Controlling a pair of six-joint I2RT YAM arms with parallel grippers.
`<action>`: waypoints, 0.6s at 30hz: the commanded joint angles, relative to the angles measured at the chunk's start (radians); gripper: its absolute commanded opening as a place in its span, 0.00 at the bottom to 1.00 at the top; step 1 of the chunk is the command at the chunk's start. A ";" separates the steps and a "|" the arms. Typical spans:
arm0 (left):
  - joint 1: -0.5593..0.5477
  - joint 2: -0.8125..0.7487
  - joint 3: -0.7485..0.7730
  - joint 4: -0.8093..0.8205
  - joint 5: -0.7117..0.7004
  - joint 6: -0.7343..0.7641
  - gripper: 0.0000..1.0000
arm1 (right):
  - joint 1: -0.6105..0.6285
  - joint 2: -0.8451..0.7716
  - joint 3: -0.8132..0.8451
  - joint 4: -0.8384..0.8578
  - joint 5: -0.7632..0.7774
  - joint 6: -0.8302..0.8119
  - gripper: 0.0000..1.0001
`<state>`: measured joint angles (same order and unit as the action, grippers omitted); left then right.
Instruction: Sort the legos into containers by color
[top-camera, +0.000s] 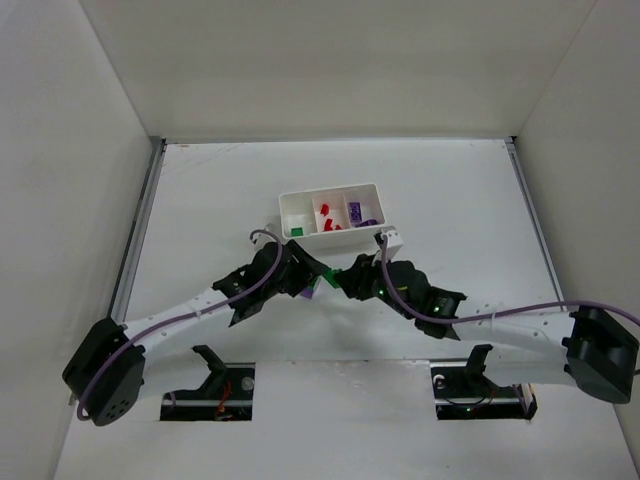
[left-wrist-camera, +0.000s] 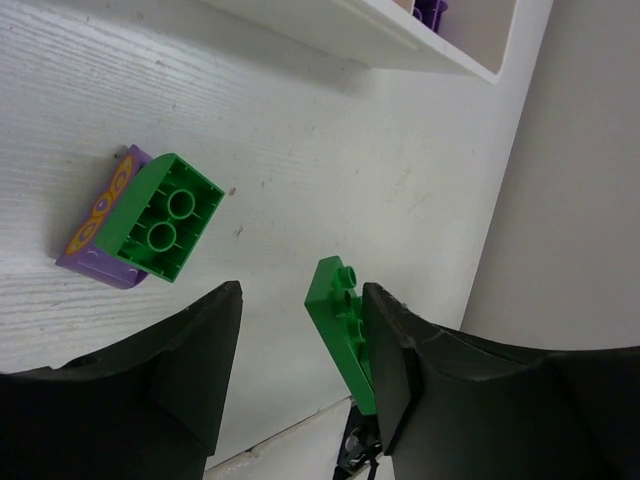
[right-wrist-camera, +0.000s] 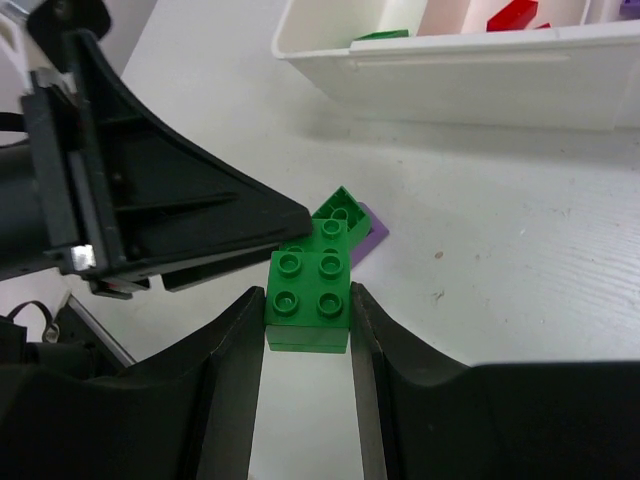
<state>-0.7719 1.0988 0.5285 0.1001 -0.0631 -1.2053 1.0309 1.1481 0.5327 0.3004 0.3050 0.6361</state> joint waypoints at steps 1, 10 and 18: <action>-0.007 0.026 0.044 0.015 0.023 -0.054 0.46 | 0.019 0.004 0.052 0.072 0.042 -0.036 0.29; 0.004 0.053 0.028 0.088 0.017 -0.086 0.34 | 0.067 0.058 0.052 0.129 0.043 -0.033 0.29; 0.009 0.041 -0.016 0.167 0.006 -0.114 0.20 | 0.082 0.128 0.064 0.161 0.042 0.000 0.29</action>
<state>-0.7601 1.1698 0.5247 0.1581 -0.0807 -1.2686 1.0946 1.2522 0.5480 0.3836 0.3473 0.6186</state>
